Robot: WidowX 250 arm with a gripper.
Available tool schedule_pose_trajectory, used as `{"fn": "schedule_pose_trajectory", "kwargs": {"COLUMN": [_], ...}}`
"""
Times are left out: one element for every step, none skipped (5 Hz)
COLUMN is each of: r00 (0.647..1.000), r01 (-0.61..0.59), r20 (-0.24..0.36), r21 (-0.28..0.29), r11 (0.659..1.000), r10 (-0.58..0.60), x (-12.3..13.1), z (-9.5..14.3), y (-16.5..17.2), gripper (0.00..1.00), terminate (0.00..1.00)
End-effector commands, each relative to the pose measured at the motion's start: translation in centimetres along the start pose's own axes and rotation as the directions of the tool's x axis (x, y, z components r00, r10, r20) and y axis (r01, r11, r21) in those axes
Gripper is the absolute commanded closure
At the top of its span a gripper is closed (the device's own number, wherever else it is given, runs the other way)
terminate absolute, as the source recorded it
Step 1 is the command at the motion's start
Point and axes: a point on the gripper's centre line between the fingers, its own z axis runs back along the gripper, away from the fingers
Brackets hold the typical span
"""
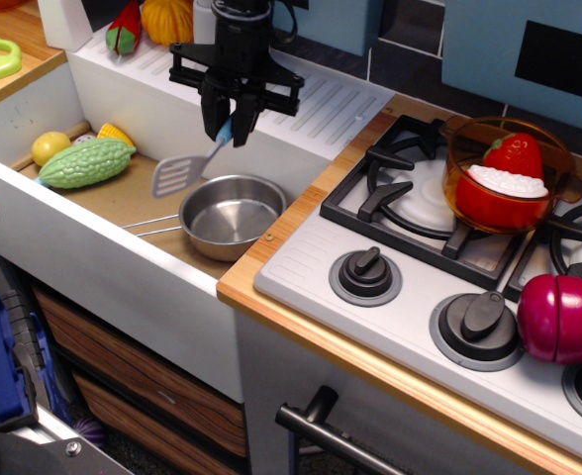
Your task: Put spatula in pan
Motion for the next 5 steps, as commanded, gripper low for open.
{"fn": "schedule_pose_trajectory", "kwargs": {"r00": [0.996,0.986,0.972,0.972,0.972], "r01": [0.042,0.108,0.164,0.164,0.164], "r20": [0.085,0.128,0.176,0.176,0.176], "r21": [-0.014,-0.015,-0.022,-0.022,-0.022], "r11": [0.999,0.994,0.986,0.986,0.986], "r10": [-0.041,-0.105,-0.158,-0.158,-0.158], "x": [2.9,2.4,1.6,1.6,1.6], "z": [0.2,-0.8,-1.1,-1.1,-1.1], "y": [0.8,1.5,1.8,1.8,1.8], "gripper": [1.00,1.00,0.00,0.00,0.00], "terminate": [0.00,0.00,0.00,0.00,0.00]}}
